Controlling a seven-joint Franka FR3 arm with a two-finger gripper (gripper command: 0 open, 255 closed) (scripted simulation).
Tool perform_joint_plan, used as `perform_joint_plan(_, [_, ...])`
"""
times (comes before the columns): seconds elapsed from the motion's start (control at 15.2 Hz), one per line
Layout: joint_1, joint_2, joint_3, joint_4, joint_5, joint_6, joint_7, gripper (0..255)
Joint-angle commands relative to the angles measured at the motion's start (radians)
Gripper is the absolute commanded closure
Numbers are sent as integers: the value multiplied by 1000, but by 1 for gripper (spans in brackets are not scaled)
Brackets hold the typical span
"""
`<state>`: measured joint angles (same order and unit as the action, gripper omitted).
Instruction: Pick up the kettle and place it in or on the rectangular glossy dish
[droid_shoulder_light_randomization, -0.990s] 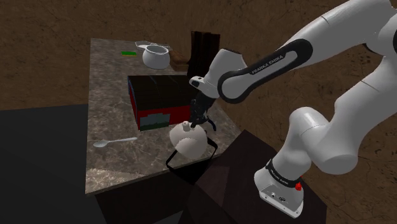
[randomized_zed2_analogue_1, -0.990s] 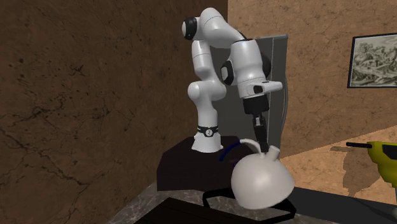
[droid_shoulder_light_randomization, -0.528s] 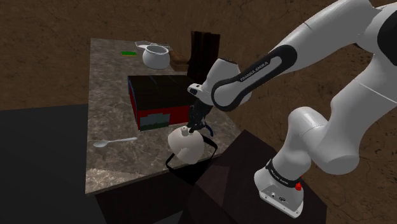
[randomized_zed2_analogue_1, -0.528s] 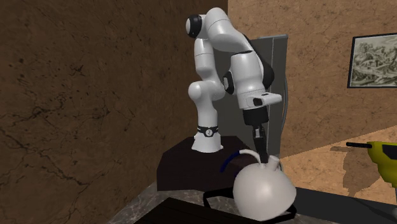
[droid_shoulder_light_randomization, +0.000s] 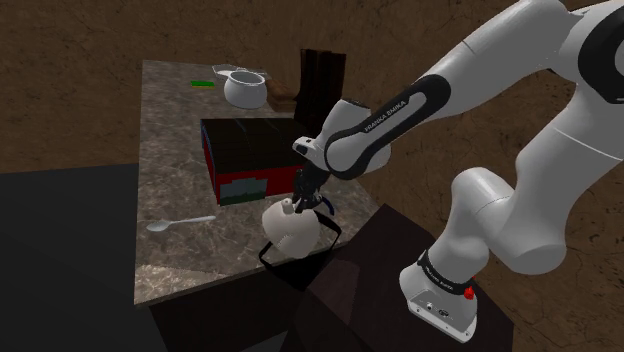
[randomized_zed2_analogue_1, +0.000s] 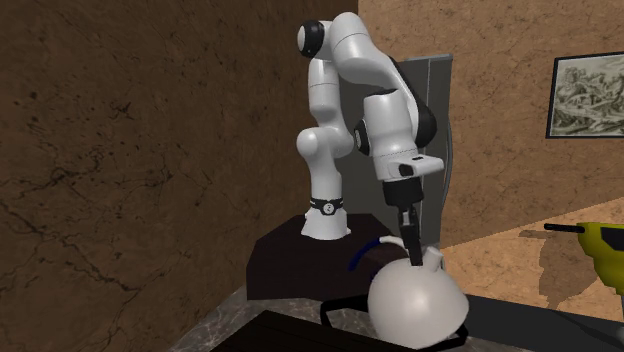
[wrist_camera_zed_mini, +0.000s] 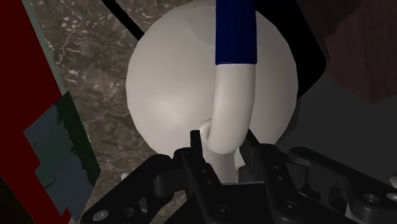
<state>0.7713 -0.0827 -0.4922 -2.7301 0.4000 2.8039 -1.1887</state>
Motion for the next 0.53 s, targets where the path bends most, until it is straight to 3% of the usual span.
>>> perform_joint_plan(0.0, [-2, 5, -2, -4, 2, 1, -2, 255])
perform_joint_plan(0.07, [-2, 5, -2, -4, 2, 1, -2, 255])
perform_joint_plan(0.13, [-2, 4, -2, -5, 1, 1, 0, 0])
perform_joint_plan(0.46, [-2, 5, -2, -4, 2, 1, -2, 0])
